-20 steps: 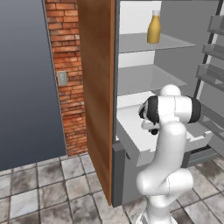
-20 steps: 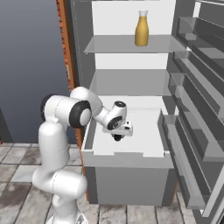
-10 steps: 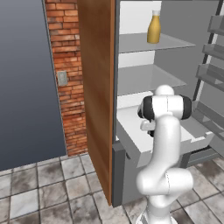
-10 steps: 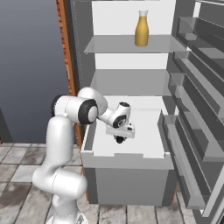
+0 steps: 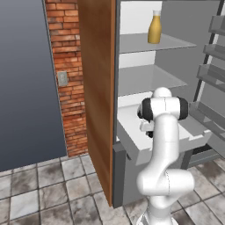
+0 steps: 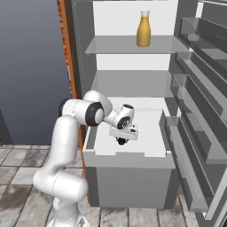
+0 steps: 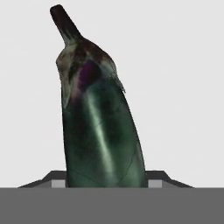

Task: Place the eggplant and sweet potato inside the fridge drawer. Close the drawer after placing the vegetables.

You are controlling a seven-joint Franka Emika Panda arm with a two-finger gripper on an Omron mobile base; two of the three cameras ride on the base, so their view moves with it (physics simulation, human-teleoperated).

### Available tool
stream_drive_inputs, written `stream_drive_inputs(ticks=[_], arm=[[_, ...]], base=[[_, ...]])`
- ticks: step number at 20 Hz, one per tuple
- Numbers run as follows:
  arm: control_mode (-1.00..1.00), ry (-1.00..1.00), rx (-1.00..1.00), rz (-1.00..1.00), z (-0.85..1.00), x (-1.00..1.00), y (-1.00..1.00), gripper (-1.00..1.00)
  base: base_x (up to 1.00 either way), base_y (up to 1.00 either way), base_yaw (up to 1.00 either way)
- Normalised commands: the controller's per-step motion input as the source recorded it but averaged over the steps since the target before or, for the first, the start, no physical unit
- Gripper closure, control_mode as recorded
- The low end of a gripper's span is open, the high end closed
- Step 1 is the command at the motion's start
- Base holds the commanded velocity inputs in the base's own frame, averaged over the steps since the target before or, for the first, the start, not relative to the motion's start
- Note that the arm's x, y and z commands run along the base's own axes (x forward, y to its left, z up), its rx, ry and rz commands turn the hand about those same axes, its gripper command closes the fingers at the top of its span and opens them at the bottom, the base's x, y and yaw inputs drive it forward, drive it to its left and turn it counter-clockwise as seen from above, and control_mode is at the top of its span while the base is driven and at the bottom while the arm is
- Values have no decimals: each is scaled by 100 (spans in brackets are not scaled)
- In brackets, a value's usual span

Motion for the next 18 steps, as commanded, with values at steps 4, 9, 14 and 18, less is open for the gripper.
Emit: stream_drive_inputs(ticks=[4,9,14,18], arm=[[-100,0,0,0,8,1,0,-100],[-100,-2,-7,0,64,0,0,-100],[-100,-15,-17,0,99,-32,2,-100],[-100,-15,-6,-1,84,-88,20,-100]], base=[[0,0,0],[0,0,0],[0,0,0],[0,0,0]])
